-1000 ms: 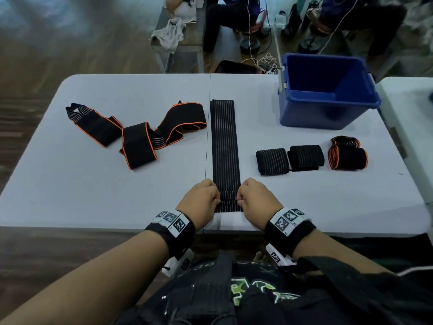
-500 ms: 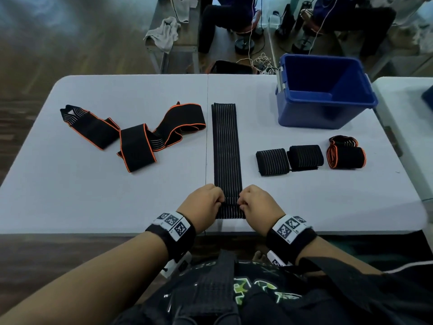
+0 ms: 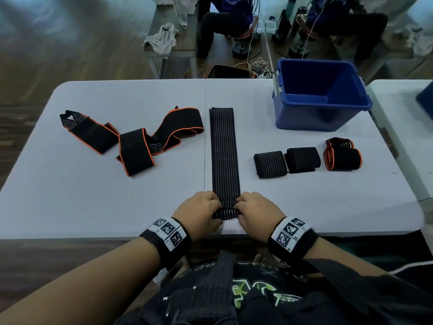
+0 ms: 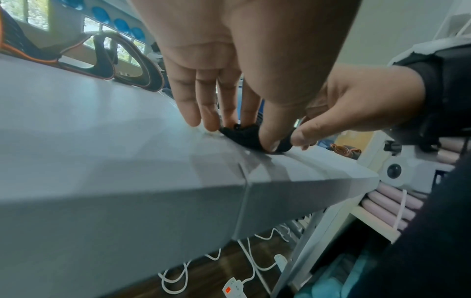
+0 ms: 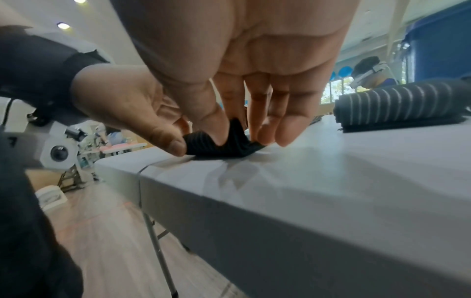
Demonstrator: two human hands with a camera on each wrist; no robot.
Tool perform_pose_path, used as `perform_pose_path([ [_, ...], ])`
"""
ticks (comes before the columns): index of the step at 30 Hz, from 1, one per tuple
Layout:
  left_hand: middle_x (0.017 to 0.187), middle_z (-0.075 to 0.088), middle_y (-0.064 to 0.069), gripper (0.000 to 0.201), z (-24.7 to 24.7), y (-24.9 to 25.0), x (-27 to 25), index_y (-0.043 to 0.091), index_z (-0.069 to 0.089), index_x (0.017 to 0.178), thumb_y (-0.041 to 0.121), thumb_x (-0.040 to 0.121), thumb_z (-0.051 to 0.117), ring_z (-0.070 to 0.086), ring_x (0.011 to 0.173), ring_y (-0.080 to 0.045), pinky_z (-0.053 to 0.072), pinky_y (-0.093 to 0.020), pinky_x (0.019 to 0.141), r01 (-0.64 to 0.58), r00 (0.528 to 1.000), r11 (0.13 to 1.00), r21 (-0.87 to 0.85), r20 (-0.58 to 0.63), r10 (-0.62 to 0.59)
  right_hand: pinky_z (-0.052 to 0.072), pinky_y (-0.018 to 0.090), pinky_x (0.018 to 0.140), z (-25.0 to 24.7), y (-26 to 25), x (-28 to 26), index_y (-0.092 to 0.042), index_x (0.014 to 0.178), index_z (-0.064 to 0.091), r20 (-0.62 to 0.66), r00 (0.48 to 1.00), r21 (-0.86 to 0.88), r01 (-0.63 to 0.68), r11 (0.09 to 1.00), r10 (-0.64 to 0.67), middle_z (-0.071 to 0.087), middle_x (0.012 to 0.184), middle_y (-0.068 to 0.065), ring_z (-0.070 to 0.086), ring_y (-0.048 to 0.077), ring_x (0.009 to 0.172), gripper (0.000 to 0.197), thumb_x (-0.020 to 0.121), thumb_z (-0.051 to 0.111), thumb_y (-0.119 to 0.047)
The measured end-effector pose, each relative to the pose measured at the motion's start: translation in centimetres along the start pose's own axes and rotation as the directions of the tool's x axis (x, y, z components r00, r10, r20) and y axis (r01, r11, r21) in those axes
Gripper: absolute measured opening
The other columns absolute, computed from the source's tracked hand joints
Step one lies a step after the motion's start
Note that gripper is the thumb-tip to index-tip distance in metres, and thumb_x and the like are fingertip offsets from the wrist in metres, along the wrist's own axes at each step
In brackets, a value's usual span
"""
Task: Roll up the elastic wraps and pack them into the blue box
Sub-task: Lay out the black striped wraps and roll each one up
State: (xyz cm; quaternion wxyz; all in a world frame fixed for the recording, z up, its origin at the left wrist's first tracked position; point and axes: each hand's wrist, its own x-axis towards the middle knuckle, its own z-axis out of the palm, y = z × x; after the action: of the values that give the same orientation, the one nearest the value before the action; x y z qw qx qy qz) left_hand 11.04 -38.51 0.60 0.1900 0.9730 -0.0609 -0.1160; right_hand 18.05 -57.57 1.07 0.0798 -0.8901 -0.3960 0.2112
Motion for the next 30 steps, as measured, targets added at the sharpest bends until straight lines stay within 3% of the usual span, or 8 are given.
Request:
perform_pose_path([
  [4, 0.088, 0.069, 0.001, 0.023, -0.8, 0.3, 0.6, 0.019, 0.073, 0.091, 0.036, 0.091, 0.057, 0.063, 0.084, -0.018, 0.053, -0.036, 0.078, 0.066, 0.996, 0.996, -0.066, -0.062, -0.070, 0.047, 0.034, 0.077, -1.0, 0.0, 0.6, -0.011, 0.086, 0.066, 0.004, 0.991, 0.176, -0.134, 0.975, 0.135, 0.060, 0.095, 0.005, 0.058, 0.023, 0.089, 0.023, 0.091, 0.045, -0.020],
  [7, 0.085, 0.073, 0.001, 0.019, -1.1, 0.0, 0.8, 0.021, 0.072, 0.100, 0.035, 0.094, 0.061, 0.065, 0.080, -0.017, 0.049, -0.029, 0.072, 0.168, 0.975, 0.966, -0.198, -0.109, -0.192, 0.042, 0.028, 0.067, -1.6, 0.1, 1.2, -0.018, 0.089, 0.070, -0.022, 0.971, 0.384, -0.212, 0.899, 0.239, 0.065, 0.082, 0.000, 0.058, 0.016, 0.074, 0.023, 0.092, 0.047, -0.018],
  [10, 0.083, 0.072, 0.004, 0.018, -0.8, -0.3, 1.2, 0.020, 0.070, 0.105, 0.033, 0.094, 0.064, 0.065, 0.082, -0.014, 0.045, -0.025, 0.071, 0.275, 0.939, 0.909, -0.314, -0.115, -0.323, 0.041, 0.026, 0.071, -1.9, -0.1, 2.0, -0.019, 0.099, 0.071, -0.048, 0.951, 0.454, -0.253, 0.855, 0.307, 0.065, 0.082, -0.002, 0.058, 0.015, 0.078, 0.022, 0.095, 0.049, -0.019],
  [15, 0.075, 0.071, 0.005, 0.017, -0.6, -0.6, 1.8, 0.019, 0.064, 0.098, 0.031, 0.089, 0.071, 0.066, 0.078, -0.008, 0.049, -0.023, 0.069, 0.399, 0.870, 0.780, -0.482, -0.069, -0.488, 0.053, 0.033, 0.077, -1.7, 0.1, 3.2, -0.009, 0.093, 0.068, 0.015, 0.907, 0.505, -0.370, 0.780, 0.421, 0.069, 0.083, 0.008, 0.065, 0.024, 0.081, 0.020, 0.097, 0.055, -0.023],
  [19, 0.074, 0.072, 0.005, 0.015, -0.6, -0.9, 2.2, 0.020, 0.068, 0.088, 0.033, 0.084, 0.076, 0.069, 0.077, -0.010, 0.055, -0.028, 0.076, 0.432, 0.853, 0.756, -0.492, -0.050, -0.520, 0.058, 0.041, 0.080, -1.0, 0.3, 3.9, -0.010, 0.091, 0.065, 0.032, 0.881, 0.529, -0.416, 0.740, 0.472, 0.070, 0.085, 0.010, 0.068, 0.027, 0.079, 0.015, 0.094, 0.059, -0.024],
  [22, 0.074, 0.072, 0.002, 0.014, -0.8, -1.0, 2.4, 0.018, 0.072, 0.085, 0.030, 0.083, 0.077, 0.069, 0.078, -0.014, 0.057, -0.032, 0.080, 0.448, 0.859, 0.769, -0.456, -0.019, -0.511, 0.055, 0.035, 0.081, -0.9, 0.1, 3.7, -0.016, 0.105, 0.057, 0.011, 0.866, 0.543, -0.425, 0.724, 0.500, 0.066, 0.097, 0.007, 0.065, 0.024, 0.086, 0.015, 0.093, 0.061, -0.025],
  [25, 0.078, 0.071, 0.002, 0.017, -0.8, -1.0, 2.5, 0.015, 0.071, 0.093, 0.028, 0.084, 0.078, 0.068, 0.084, -0.015, 0.055, -0.030, 0.083, 0.442, 0.865, 0.789, -0.427, -0.029, -0.500, 0.054, 0.037, 0.078, -0.7, -0.1, 3.3, -0.021, 0.108, 0.050, -0.039, 0.885, 0.507, -0.383, 0.772, 0.464, 0.064, 0.092, 0.005, 0.063, 0.021, 0.083, 0.017, 0.095, 0.059, -0.025],
  [30, 0.078, 0.070, 0.003, 0.016, -0.8, -0.7, 2.4, 0.020, 0.065, 0.098, 0.025, 0.086, 0.075, 0.065, 0.079, -0.014, 0.052, -0.027, 0.075, 0.392, 0.887, 0.832, -0.392, -0.077, -0.454, 0.053, 0.034, 0.082, -0.8, -0.5, 3.3, -0.016, 0.116, 0.061, -0.070, 0.922, 0.369, -0.331, 0.869, 0.381, 0.069, 0.102, 0.010, 0.064, 0.025, 0.092, 0.022, 0.099, 0.050, -0.022],
])
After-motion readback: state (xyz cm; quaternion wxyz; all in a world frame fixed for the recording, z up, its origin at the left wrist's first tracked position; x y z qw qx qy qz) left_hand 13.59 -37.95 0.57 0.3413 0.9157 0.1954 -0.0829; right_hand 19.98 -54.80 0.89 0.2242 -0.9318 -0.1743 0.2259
